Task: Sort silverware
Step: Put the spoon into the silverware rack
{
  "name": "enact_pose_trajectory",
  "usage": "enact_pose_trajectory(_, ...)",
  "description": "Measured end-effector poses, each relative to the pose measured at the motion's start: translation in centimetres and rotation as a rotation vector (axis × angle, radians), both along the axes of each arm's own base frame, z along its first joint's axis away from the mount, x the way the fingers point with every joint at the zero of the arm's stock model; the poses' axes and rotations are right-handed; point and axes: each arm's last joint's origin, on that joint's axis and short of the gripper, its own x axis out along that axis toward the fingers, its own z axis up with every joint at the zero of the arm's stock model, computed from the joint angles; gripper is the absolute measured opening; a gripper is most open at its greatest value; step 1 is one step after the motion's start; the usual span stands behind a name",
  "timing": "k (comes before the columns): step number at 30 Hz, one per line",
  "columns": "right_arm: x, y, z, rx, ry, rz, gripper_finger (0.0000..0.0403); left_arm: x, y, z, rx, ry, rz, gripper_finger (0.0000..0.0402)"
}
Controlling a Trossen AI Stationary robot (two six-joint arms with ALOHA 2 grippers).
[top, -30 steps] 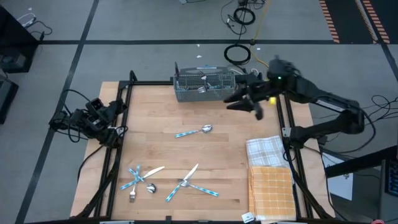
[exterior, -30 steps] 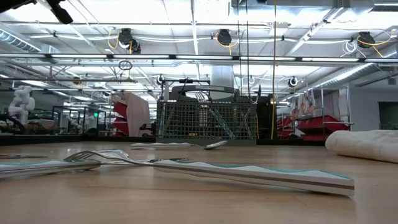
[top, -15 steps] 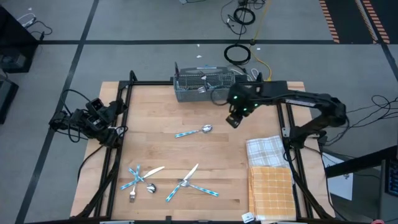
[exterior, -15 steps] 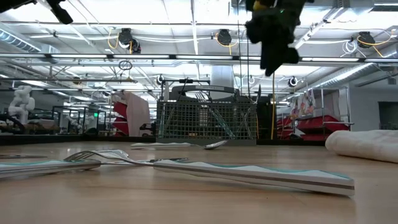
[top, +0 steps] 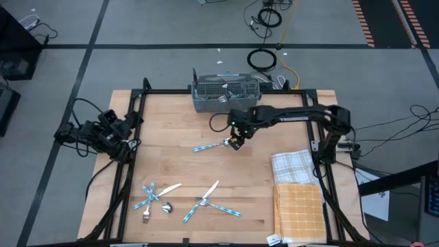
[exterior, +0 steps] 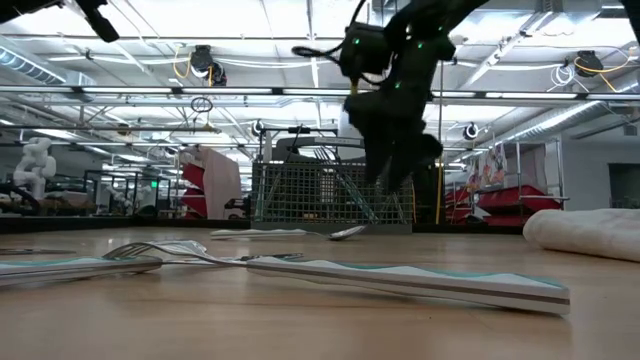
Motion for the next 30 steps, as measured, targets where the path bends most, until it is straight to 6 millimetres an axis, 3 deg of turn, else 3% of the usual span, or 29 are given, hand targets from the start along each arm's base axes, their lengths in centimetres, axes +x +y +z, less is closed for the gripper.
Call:
enact_pose_trajectory(6, 1.6, -0.4, -1.4, 0.000, -0.165, -0.105, 0.0235, 0.1, -0.1, 0.0, 0.001, 0.003, -0.022, 0.0152)
enact_pose_trajectory(15, -1.2, 1.0, -5.7, 0.102, -0.280, -0.264, 0.0233, 0.2, -0.1, -0.2, -0.005, 0.021, -0.046, 0.0152)
enact_pose_trajectory(30, -1.5, 0.8, -6.8, 0.052, -0.326, -0.308, 0.0233, 0.3, -0.1, -0.3, -0.008, 0.035, -0.039, 0.0152)
